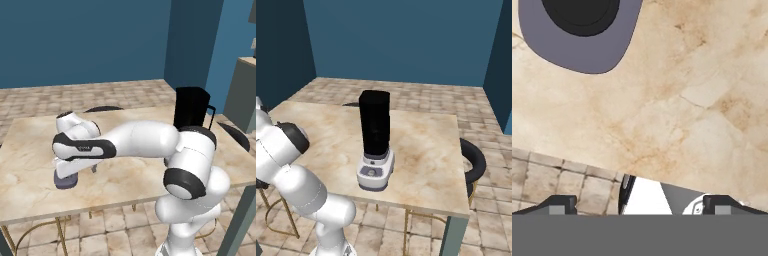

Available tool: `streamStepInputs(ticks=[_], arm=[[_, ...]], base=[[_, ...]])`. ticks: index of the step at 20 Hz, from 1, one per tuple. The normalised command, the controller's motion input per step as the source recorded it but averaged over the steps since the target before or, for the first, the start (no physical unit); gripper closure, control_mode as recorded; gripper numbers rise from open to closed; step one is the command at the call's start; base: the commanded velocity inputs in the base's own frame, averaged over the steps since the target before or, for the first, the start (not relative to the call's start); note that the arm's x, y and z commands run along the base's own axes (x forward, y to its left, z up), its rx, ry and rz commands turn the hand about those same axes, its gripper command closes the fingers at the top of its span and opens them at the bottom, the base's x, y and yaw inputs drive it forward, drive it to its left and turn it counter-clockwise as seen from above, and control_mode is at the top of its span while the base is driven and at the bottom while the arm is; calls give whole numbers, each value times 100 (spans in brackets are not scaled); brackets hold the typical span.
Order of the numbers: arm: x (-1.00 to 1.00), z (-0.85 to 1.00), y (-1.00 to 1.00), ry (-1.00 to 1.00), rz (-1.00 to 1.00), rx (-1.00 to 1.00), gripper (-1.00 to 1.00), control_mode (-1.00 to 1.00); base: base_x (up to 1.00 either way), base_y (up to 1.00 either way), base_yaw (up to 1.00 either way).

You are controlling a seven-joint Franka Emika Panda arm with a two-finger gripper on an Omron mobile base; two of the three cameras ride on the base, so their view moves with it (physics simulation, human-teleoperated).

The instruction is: Close the lid blender by securely placing the lid on top.

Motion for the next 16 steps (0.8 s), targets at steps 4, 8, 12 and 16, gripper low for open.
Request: streamStepInputs(ticks=[4, 8, 12, 16], arm=[[2, 0, 9, -6, -1, 0, -100, -100], [3, 0, 10, -7, -1, 1, -100, -100], [5, -2, 8, -9, 0, 7, -100, -100], [11, -2, 5, -11, 0, 15, -100, -100]], base=[[0, 0, 0], [0, 0, 0], [0, 0, 0], [0, 0, 0]])
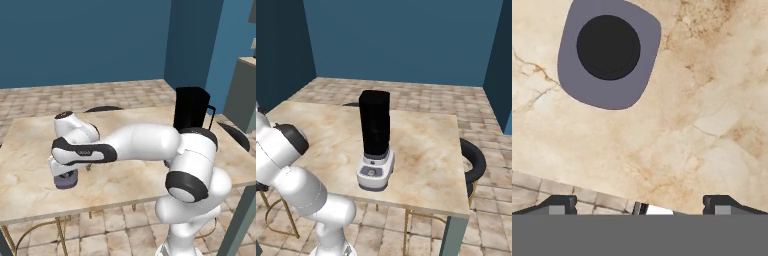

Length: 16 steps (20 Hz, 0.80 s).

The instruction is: Close the lid blender by securely placing the lid on top.

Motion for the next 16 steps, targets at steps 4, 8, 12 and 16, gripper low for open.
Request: streamStepInputs(ticks=[4, 8, 12, 16], arm=[[12, -7, 5, -9, 0, 19, -100, -100], [12, -14, 8, -7, 0, 15, -100, -100], [16, -10, 9, -2, 0, 3, -100, -100], [10, -2, 27, 0, 0, 0, -100, -100]], base=[[0, 0, 0], [0, 0, 0], [0, 0, 0], [0, 0, 0]])
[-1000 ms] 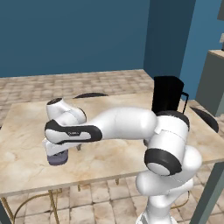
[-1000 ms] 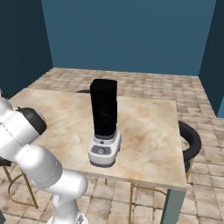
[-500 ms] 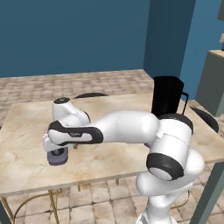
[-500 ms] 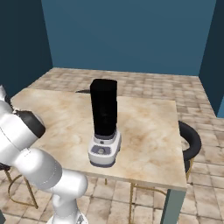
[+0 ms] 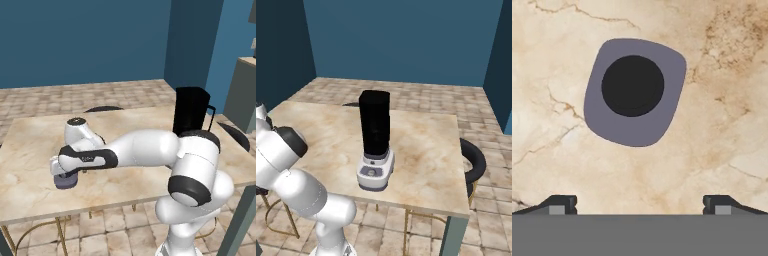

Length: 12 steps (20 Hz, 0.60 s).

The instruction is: Close the lid blender by securely placing the lid on top.

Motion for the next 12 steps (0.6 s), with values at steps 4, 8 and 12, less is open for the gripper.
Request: streamStepInputs(ticks=[4, 8, 12], arm=[[2, 0, 36, 0, 0, -4, -100, -100], [1, 0, 30, 0, 0, -5, -100, -100], [0, 0, 12, 0, 0, -2, -100, -100]], base=[[0, 0, 0], [0, 0, 0], [0, 0, 0]])
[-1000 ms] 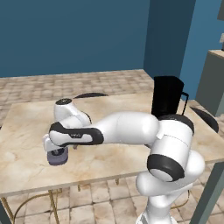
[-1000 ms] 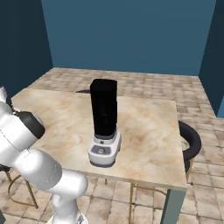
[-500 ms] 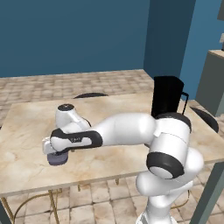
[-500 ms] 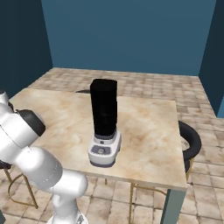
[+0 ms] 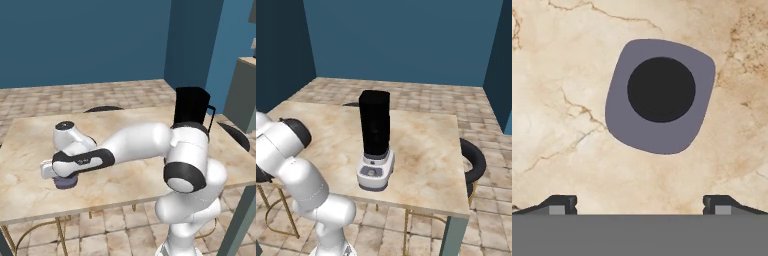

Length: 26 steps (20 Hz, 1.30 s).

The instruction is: Close the lid blender by securely placing the lid on top.

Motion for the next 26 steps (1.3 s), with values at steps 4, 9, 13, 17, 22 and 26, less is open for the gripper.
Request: streamStepInputs(ticks=[4, 9, 13, 17, 22, 26], arm=[[0, 0, 0, 0, 0, 0, -100, -100], [4, 0, 0, 0, 0, 0, -100, -100], [4, -8, 0, 0, 0, 0, -100, -100], [14, -12, 0, 0, 0, 0, -100, -100], [21, -12, 0, 0, 0, 0, -100, -100], [23, -7, 0, 0, 0, 0, -100, -100]], base=[[0, 0, 0], [0, 0, 0], [0, 0, 0], [0, 0, 0], [0, 0, 0], [0, 0, 0]])
